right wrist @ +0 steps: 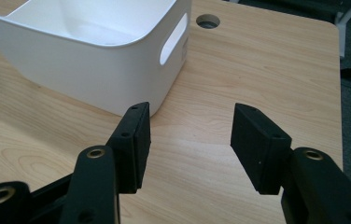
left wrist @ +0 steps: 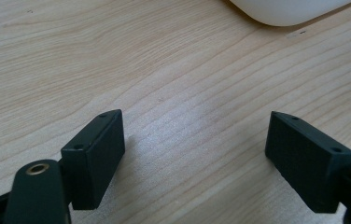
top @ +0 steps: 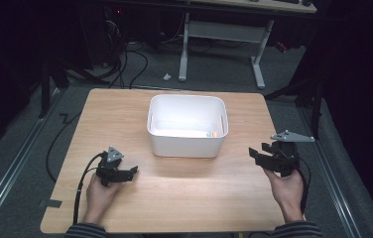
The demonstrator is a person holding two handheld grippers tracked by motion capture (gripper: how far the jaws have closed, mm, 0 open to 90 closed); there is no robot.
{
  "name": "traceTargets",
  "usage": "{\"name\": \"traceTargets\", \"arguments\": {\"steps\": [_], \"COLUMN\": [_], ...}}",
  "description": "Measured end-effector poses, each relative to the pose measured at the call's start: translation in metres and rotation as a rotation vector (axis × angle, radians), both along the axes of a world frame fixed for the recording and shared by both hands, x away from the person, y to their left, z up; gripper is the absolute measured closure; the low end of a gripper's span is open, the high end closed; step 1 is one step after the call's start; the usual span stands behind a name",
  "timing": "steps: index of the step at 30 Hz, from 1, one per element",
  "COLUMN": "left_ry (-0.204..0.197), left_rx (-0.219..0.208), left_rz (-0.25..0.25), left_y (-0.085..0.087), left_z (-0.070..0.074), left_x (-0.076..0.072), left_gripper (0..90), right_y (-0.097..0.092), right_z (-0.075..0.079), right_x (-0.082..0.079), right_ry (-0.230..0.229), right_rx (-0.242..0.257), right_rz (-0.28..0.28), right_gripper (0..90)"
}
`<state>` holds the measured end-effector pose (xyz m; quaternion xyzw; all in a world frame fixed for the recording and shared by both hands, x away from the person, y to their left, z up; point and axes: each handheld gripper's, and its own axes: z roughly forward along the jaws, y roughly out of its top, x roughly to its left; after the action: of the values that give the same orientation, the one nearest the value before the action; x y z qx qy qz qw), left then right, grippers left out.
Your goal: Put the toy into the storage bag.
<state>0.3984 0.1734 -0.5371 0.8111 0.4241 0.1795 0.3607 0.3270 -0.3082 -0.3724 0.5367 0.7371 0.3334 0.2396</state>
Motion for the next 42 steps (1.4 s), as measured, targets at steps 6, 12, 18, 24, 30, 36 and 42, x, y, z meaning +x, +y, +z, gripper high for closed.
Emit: {"name": "traceTargets", "arguments": {"steps": [6, 12, 18, 24, 30, 36, 42], "left_ry": [0.0, 0.0, 0.0, 0.001, 0.0, 0.0, 0.001], "left_rx": [0.0, 0.0, 0.0, 0.0, 0.0, 0.0, 0.0], "left_rz": [0.0, 0.0, 0.0, -0.001, 0.0, 0.001, 0.0], "left_y": [0.0, 0.0, 0.0, 0.0, 0.0, 0.0, 0.0], "left_z": [0.0, 0.0, 0.0, 0.0, 0.0, 0.0, 0.0], "left_x": [0.0, 0.0, 0.0, 0.0, 0.0, 0.0, 0.0], "left_gripper": [20.2, 20.2, 20.2, 20.2, 20.2, 20.2, 20.2], "right_y": [0.003, 0.006, 0.011, 0.014, 0.014, 0.015, 0.02], "right_z": [-0.008, -0.02, -0.031, -0.04, -0.047, -0.054, -0.069], "right_x": [-0.007, -0.01, -0.009, -0.006, -0.005, -0.002, 0.006], "right_ry": [-0.002, 0.004, 0.016, 0.03, 0.039, 0.048, 0.075], "right_rx": [0.011, 0.027, 0.036, 0.042, 0.049, 0.056, 0.059], "right_rz": [0.015, 0.025, 0.04, 0.044, 0.043, 0.04, 0.042], "right_gripper": [48.3, 48.2, 48.1, 47.7, 47.5, 47.5, 47.4]}}
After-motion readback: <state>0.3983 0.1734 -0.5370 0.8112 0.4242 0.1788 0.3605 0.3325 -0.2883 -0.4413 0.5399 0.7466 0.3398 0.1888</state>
